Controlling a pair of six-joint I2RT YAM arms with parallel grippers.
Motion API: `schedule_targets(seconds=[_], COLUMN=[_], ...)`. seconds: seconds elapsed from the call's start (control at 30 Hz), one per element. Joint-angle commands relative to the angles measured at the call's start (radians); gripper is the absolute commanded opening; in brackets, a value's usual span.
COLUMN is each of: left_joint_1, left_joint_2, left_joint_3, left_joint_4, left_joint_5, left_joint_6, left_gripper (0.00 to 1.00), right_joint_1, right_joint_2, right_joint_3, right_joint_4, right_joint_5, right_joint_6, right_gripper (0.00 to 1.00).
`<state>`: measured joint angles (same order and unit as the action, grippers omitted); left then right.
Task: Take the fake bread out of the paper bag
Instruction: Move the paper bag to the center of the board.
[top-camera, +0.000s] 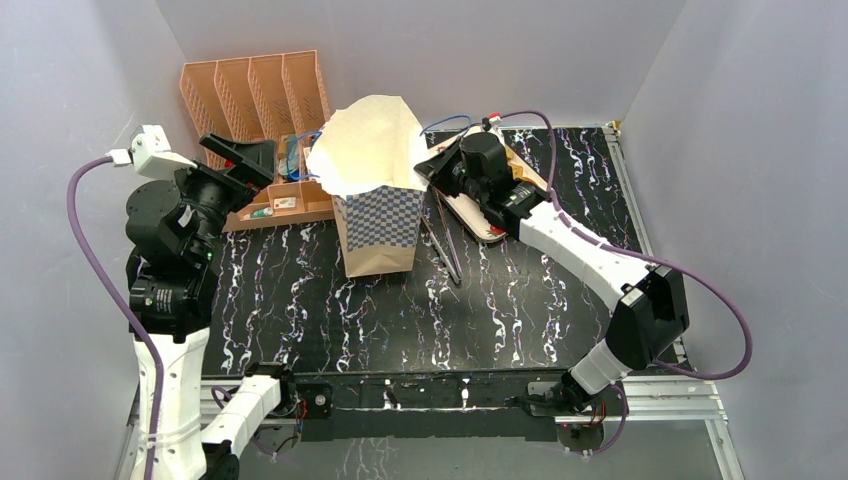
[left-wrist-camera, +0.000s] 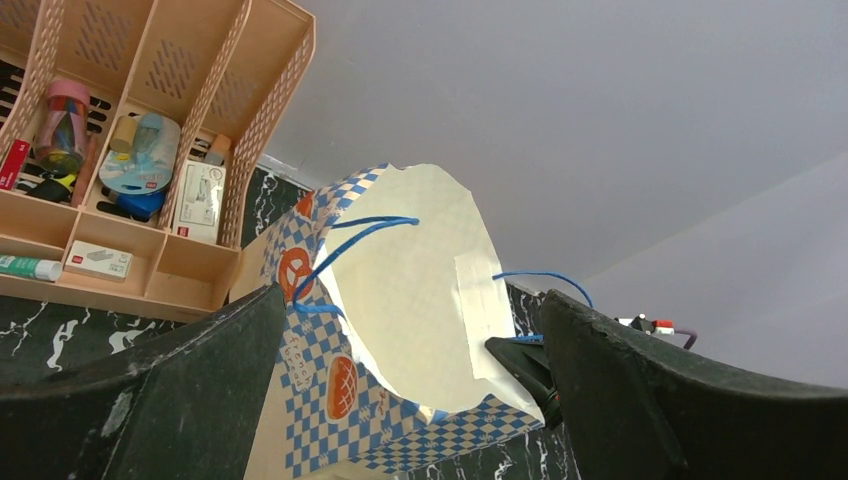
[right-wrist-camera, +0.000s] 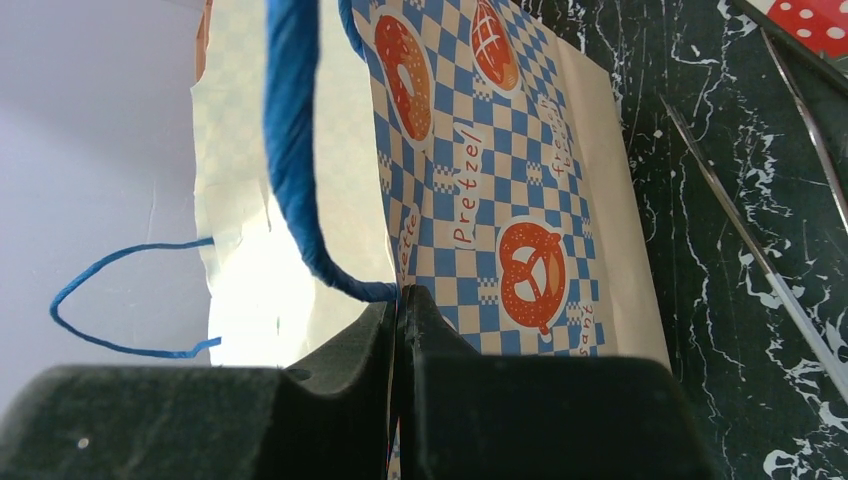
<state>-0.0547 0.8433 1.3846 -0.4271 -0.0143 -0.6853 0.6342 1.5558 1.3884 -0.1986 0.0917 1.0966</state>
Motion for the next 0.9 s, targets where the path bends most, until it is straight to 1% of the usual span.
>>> schedule_targets(seconds=[0.0,0.23,0.43,0.57,0.67,0.87], left_joint_1=[0.0,0.001,0.001,0.001,0.0,0.0], left_joint_2=[0.006,0.034,0.051,0.053,0.059,0.092], left_joint_3=[-0.001,-0.01,-0.014,-0.029,-0.032,-0.002], left_joint_4=[0.018,0.018,0.02,0.029,0.041,-0.001], left_joint_5=[-0.018,-0.021,-0.049,-0.085,-0.073,-0.091], left_joint_6=[0.033,0.038,0.043,0.035,0.052,0.06], left_gripper=[0.98,0.98,0.98,0.98,0.98,0.98], right_joint_1=[-0.004,-0.016,-0.026,-0.035,-0.043,-0.058], right_joint_2=[-0.04,-0.025,-0.01,0.048,0.1,0.225], right_joint_3=[-0.023,-0.023,-0.038,-0.02,0.012,0.107], right_joint_4=[0.063,0.063,0.076,0.104,0.121,0.142], right_joint_5=[0.017,0.038,0.03,0.009,0.003,0.017], right_joint_6=[-0.018,-0.03,-0.036,-0.03,-0.041,-0.072], right_gripper=[0.0,0.0,0.0,0.0,0.0,0.0])
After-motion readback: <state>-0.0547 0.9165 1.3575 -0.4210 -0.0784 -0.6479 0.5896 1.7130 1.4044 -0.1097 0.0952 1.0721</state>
